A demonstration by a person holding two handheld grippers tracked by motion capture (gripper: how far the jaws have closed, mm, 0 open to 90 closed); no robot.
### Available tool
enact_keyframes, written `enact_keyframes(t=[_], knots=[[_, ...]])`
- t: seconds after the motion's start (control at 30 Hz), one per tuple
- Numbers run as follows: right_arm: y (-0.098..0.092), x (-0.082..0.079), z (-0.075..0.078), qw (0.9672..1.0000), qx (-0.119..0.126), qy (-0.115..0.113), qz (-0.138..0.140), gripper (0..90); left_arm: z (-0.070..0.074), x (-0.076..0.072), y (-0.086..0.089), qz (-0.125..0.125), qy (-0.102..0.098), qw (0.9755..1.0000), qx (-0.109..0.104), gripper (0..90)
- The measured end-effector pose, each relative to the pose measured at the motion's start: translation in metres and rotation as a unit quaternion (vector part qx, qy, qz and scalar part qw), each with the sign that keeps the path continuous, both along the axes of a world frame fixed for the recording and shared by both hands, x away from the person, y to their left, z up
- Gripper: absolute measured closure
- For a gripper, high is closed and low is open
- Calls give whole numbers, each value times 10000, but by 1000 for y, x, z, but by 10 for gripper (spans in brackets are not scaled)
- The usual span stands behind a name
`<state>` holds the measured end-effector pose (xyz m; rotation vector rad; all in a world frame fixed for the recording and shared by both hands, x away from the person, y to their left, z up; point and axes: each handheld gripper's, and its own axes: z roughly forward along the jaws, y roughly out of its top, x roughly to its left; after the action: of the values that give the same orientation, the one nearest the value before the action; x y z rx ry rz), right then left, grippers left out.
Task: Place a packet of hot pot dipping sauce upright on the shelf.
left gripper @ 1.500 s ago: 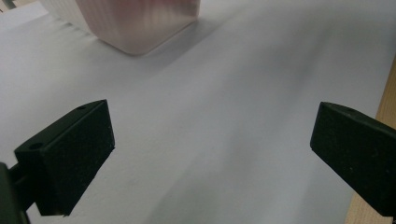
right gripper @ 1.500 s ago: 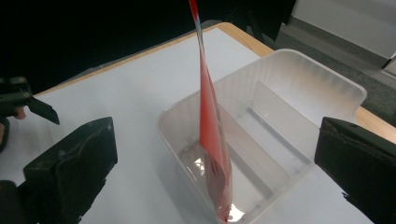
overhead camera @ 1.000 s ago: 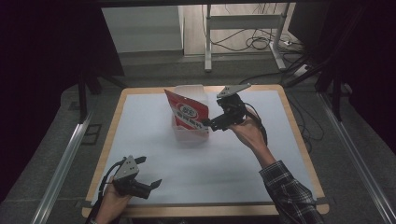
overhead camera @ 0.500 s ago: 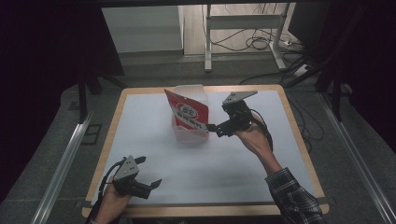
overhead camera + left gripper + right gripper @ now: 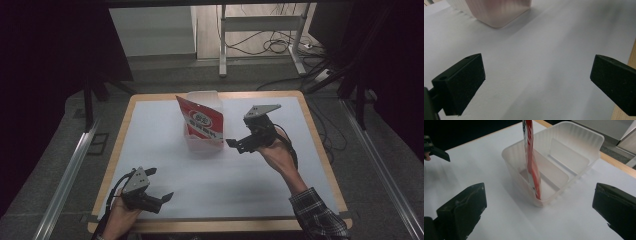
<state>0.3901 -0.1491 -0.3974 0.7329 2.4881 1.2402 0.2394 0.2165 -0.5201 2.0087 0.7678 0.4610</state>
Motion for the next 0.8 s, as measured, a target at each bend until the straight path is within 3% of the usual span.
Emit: enact_keyframes(t=[0.8], knots=[[-30, -28, -8, 9998, -11, -173, -123, 0, 0, 0, -1, -6, 11, 10000, 13, 0]])
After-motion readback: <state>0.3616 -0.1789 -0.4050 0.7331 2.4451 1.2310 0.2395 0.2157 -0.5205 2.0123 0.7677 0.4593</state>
